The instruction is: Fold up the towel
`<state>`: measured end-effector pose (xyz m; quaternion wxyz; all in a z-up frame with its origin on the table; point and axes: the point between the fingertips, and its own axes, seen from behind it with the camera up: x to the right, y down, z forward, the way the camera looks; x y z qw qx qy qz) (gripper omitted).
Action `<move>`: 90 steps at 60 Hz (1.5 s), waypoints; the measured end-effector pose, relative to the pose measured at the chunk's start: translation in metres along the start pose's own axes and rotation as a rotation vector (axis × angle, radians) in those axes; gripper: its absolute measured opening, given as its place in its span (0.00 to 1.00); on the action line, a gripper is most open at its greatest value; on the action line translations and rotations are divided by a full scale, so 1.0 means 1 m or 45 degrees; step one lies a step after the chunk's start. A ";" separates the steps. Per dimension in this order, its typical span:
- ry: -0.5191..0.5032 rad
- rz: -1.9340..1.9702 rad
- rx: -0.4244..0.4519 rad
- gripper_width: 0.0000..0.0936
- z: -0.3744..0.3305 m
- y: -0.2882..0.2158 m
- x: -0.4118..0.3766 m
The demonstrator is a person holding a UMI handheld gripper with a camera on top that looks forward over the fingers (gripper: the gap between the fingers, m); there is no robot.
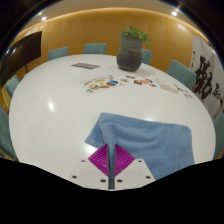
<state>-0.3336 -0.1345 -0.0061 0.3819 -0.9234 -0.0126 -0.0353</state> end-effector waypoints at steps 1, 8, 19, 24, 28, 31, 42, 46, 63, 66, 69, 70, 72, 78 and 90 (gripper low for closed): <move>0.003 0.001 -0.002 0.06 0.000 0.000 0.001; -0.003 0.042 -0.004 0.06 -0.001 -0.001 0.000; -0.187 0.205 0.030 0.06 -0.028 -0.029 -0.020; -0.352 0.324 0.055 0.06 -0.057 -0.056 -0.040; -0.471 0.435 0.086 0.06 -0.078 -0.083 -0.055; -0.553 0.513 0.120 0.06 -0.096 -0.101 -0.055; -0.580 0.718 0.192 0.06 -0.113 -0.133 -0.006; -0.486 0.721 0.171 0.06 -0.098 -0.117 0.027; -0.139 0.663 0.044 0.29 -0.043 -0.026 0.117; -0.052 0.638 0.023 0.48 -0.041 -0.013 0.133; 0.011 0.609 0.011 0.65 -0.044 -0.002 0.149; 0.028 0.604 0.007 0.71 -0.046 0.000 0.151; 0.054 0.596 0.007 0.82 -0.050 0.003 0.156; 0.110 0.557 0.029 0.92 -0.067 0.003 0.162; 0.184 0.431 0.075 0.91 -0.124 -0.008 0.149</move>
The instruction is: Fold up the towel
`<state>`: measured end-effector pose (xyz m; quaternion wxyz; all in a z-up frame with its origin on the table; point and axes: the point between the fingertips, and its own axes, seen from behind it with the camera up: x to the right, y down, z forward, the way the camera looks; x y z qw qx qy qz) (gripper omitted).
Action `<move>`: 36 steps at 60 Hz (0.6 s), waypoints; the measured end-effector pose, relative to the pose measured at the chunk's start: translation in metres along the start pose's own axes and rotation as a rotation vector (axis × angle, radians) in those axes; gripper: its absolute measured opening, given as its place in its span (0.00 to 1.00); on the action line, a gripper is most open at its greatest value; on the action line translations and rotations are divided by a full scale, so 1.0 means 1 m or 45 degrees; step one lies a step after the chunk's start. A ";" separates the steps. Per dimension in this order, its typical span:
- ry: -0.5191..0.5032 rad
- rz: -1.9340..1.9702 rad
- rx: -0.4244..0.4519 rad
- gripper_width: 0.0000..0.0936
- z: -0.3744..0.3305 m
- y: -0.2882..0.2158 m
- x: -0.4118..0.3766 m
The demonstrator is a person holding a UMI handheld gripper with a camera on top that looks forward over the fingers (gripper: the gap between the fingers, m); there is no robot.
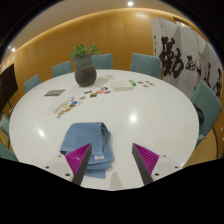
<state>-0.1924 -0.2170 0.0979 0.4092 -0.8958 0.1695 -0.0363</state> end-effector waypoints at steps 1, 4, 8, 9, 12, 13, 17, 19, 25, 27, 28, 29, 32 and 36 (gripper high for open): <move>0.001 -0.004 0.006 0.91 -0.006 -0.001 -0.002; 0.002 -0.019 0.022 0.91 -0.024 -0.002 -0.011; 0.006 -0.036 0.049 0.91 -0.053 -0.003 -0.023; 0.007 -0.041 0.054 0.91 -0.060 -0.003 -0.027; 0.010 -0.056 0.074 0.91 -0.081 -0.003 -0.036; 0.013 -0.061 0.083 0.91 -0.088 -0.003 -0.038; 0.030 -0.073 0.109 0.91 -0.117 -0.001 -0.049; 0.037 -0.076 0.121 0.91 -0.132 0.000 -0.053; 0.059 -0.081 0.156 0.91 -0.171 0.008 -0.065; 0.069 -0.084 0.168 0.91 -0.183 0.010 -0.067; 0.075 -0.087 0.174 0.91 -0.189 0.012 -0.068; 0.080 -0.091 0.180 0.92 -0.194 0.014 -0.070; 0.089 -0.102 0.190 0.92 -0.209 0.018 -0.075; 0.096 -0.115 0.201 0.93 -0.225 0.022 -0.079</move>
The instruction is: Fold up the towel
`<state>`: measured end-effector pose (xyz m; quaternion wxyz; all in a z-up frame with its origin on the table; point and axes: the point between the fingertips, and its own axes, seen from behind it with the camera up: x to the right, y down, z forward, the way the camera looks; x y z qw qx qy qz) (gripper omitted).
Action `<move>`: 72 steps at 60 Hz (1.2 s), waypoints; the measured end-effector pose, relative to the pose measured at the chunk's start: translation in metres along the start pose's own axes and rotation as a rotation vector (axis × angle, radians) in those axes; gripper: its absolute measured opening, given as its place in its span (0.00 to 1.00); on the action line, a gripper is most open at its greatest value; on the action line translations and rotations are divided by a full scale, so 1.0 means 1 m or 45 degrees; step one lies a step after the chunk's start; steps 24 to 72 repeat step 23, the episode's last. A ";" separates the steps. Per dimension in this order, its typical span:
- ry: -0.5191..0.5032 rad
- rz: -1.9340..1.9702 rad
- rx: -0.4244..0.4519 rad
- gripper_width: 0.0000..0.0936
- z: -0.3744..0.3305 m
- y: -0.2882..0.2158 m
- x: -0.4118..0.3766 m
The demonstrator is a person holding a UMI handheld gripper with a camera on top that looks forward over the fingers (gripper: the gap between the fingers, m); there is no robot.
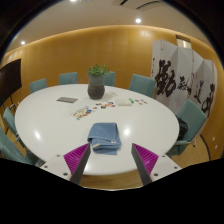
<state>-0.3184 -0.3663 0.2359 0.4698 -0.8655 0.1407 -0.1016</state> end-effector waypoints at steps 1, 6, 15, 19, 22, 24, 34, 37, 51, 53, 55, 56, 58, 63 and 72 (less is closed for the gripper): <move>0.002 -0.002 0.003 0.93 -0.003 0.001 -0.002; 0.009 -0.012 0.017 0.93 -0.016 0.003 -0.005; 0.004 -0.008 0.035 0.93 -0.030 0.001 -0.011; 0.008 -0.003 0.033 0.93 -0.033 0.001 -0.011; 0.008 -0.008 0.024 0.93 -0.034 0.002 -0.010; 0.007 -0.007 0.022 0.92 -0.034 0.003 -0.010; 0.007 -0.007 0.022 0.92 -0.034 0.003 -0.010; 0.007 -0.007 0.022 0.92 -0.034 0.003 -0.010; 0.007 -0.007 0.022 0.92 -0.034 0.003 -0.010; 0.007 -0.007 0.022 0.92 -0.034 0.003 -0.010; 0.007 -0.007 0.022 0.92 -0.034 0.003 -0.010; 0.007 -0.007 0.022 0.92 -0.034 0.003 -0.010; 0.007 -0.007 0.022 0.92 -0.034 0.003 -0.010; 0.007 -0.007 0.022 0.92 -0.034 0.003 -0.010; 0.007 -0.007 0.022 0.92 -0.034 0.003 -0.010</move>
